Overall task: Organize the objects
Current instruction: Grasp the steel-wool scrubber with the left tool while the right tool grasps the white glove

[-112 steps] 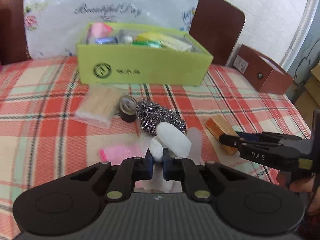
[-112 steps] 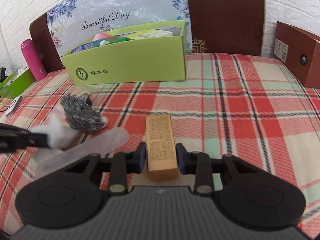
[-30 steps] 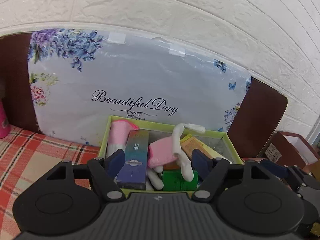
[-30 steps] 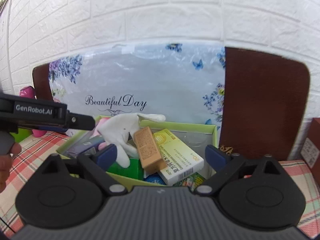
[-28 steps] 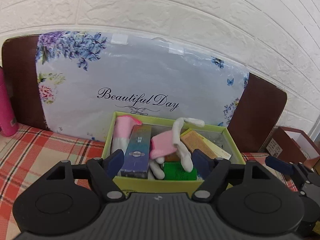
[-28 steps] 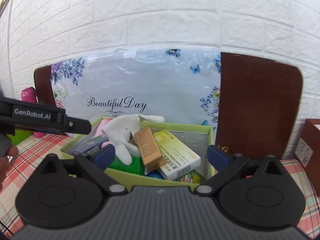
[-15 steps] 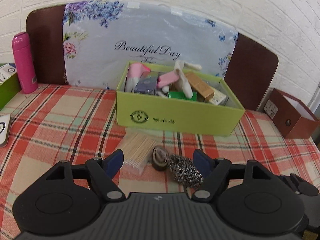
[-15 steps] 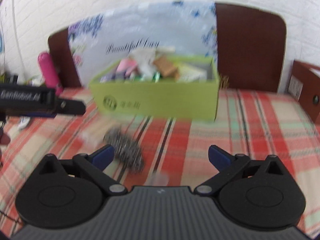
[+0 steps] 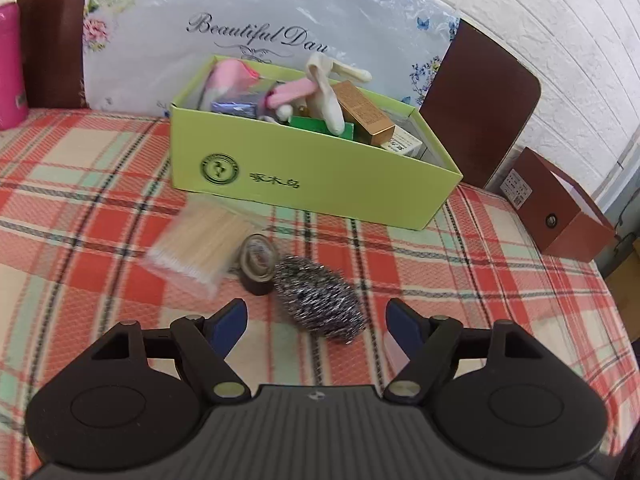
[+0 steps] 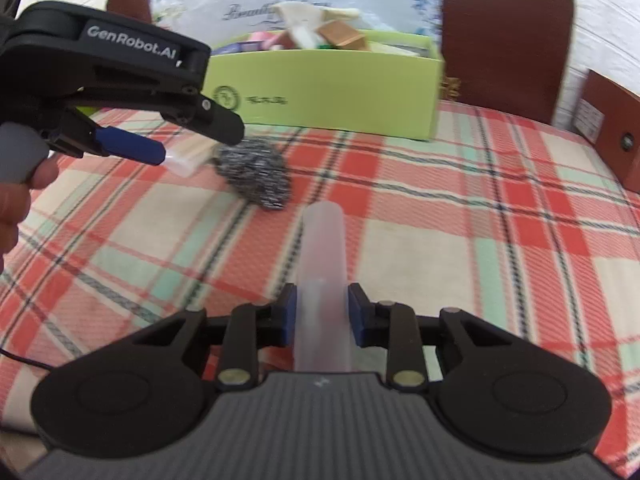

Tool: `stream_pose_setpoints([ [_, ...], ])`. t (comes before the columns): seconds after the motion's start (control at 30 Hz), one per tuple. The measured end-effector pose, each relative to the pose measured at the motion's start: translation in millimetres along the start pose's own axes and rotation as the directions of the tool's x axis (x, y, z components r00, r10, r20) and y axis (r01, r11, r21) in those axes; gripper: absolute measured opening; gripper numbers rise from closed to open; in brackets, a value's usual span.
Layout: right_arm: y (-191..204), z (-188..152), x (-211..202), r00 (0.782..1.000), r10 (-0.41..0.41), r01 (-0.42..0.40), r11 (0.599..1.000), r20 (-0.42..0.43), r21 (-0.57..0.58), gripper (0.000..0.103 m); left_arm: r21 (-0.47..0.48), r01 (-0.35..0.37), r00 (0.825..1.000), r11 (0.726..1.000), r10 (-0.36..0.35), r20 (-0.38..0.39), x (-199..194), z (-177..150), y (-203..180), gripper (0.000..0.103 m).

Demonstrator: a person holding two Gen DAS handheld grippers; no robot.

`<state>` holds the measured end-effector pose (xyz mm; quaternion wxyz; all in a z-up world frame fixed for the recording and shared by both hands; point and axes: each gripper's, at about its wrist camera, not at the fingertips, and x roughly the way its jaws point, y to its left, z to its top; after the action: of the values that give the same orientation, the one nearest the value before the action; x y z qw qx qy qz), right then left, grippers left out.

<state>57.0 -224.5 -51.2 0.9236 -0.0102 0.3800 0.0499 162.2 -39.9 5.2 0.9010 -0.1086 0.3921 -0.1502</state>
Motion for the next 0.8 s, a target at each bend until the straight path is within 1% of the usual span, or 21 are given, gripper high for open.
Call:
stream_pose_setpoints([
  [0.07, -6, -3, -4, 1.000, -0.011, 0.011, 1.000, -0.001, 0.019, 0.027, -0.024, -0.006, 1.000, 1.000, 0.006, -0.010, 12, 5, -4, 0.079],
  [0.13, -10, -5, -8, 1.000, -0.015, 0.015, 0.999, -0.002, 0.039, 0.027, -0.022, -0.030, 1.000, 0.999, 0.030, -0.010, 26, 9, -8, 0.079],
  [0.17, -11, -6, -10, 1.000, -0.015, 0.015, 0.999, -0.002, 0.047, 0.027, -0.006, -0.042, 0.999, 0.999, 0.042, -0.019, 32, 9, -9, 0.069],
  [0.2, -12, -7, -11, 1.000, -0.014, 0.014, 0.998, -0.001, 0.055, 0.027, 0.021, -0.039, 0.998, 0.999, 0.040, -0.040, 37, 8, -9, 0.044],
  [0.23, -14, -7, -11, 1.000, -0.009, 0.009, 0.998, 0.000, 0.063, 0.027, 0.040, -0.024, 0.998, 0.999, 0.026, -0.061, 40, 6, -8, 0.040],
  [0.3, -15, -7, -13, 1.000, 0.002, -0.002, 0.997, 0.001, 0.071, 0.027, 0.063, 0.009, 0.998, 0.998, -0.005, -0.055, 29, 0, -2, 0.038],
  [0.4, -17, -5, -14, 1.000, 0.030, -0.029, 0.996, -0.005, 0.087, 0.027, 0.099, 0.055, 0.997, 0.994, -0.049, -0.065, 7, -12, 11, 0.038],
  [0.43, -16, -4, -13, 0.999, 0.039, -0.038, 0.995, -0.007, 0.090, 0.029, 0.102, 0.068, 0.995, 0.992, -0.061, -0.077, 1, -16, 16, 0.038],
  [0.47, -15, -4, -13, 0.999, 0.042, -0.041, 0.995, -0.005, 0.089, 0.030, 0.096, 0.076, 0.994, 0.992, -0.068, -0.086, -4, -20, 21, 0.041],
  [0.57, -10, -5, -11, 0.999, 0.040, -0.039, 0.996, -0.006, 0.080, 0.032, 0.040, 0.064, 0.994, 0.997, -0.060, -0.096, -16, -32, 37, 0.053],
  [0.63, -8, -4, -11, 0.999, 0.037, -0.037, 0.996, -0.008, 0.076, 0.033, 0.016, 0.070, 0.993, 0.997, -0.068, -0.100, -19, -35, 42, 0.057],
  [0.7, -8, -5, -12, 0.999, 0.038, -0.037, 0.996, -0.009, 0.078, 0.033, 0.016, 0.067, 0.992, 0.998, -0.064, -0.110, -18, -36, 40, 0.062],
  [0.8, -10, -6, -12, 0.999, 0.036, -0.035, 0.996, -0.013, 0.084, 0.035, 0.028, 0.075, 0.989, 0.997, -0.070, -0.133, -11, -36, 28, 0.066],
])
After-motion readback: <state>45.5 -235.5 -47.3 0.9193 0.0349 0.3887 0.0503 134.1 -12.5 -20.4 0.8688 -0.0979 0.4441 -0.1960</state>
